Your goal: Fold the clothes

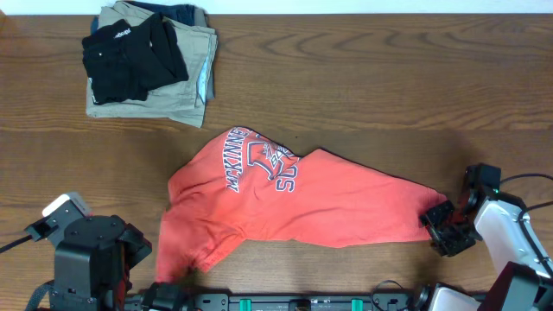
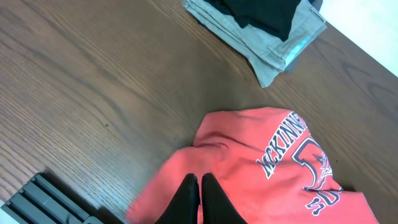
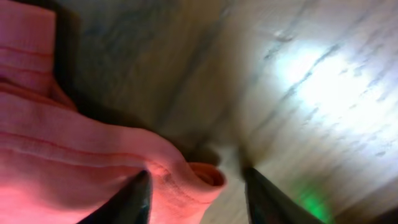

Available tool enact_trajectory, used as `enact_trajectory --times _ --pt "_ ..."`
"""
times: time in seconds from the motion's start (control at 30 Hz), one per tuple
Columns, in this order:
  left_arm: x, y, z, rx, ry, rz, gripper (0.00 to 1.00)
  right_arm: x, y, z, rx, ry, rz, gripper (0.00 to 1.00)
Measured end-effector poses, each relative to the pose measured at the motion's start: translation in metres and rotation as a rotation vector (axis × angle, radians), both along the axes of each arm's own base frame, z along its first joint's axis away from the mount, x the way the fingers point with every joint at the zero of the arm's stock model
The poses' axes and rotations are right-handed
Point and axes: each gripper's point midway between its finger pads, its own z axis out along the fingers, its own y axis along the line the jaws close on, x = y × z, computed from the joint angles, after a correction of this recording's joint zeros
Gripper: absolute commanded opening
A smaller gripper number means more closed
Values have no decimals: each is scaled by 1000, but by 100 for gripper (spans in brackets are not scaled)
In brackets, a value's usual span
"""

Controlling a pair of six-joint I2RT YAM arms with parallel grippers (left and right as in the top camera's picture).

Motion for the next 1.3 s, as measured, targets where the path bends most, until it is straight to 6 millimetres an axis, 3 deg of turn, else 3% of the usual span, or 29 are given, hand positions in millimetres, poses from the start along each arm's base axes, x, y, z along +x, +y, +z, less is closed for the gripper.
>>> enact_trajectory --times 0.13,0.3,0.33,0.5,0.57,0.77,0.87,0.97,1.13,1.2,1.3 --pt "0 0 0 2 0 1 6 1 1 0 5 -1 0 39" --pt "0 0 0 2 0 1 7 2 3 1 19 -2 5 1" --pt "0 0 0 2 0 1 9 1 3 1 22 6 3 1" --pt "0 1 0 1 1 3 46 -2 1 11 22 51 2 1" --pt "-1 0 -1 1 4 -1 50 9 -4 25 8 39 7 1" --pt "-3 -8 -7 -36 32 -30 52 85 -37 107 -87 -177 20 1" --pt "-3 -17 -20 -71 75 -69 68 117 -59 156 -143 -314 -8 2" --pt "-5 -28 -40 -111 138 -101 69 138 -80 202 -191 -439 -42 2" --pt "0 -50 -74 -191 219 -180 69 148 -112 274 -271 -588 -89 2" --pt "6 -64 -85 -238 230 -237 69 148 -117 291 -288 -612 -89 2" --pt "13 -85 -103 -315 257 -316 69 149 -116 299 -292 -623 -72 2"
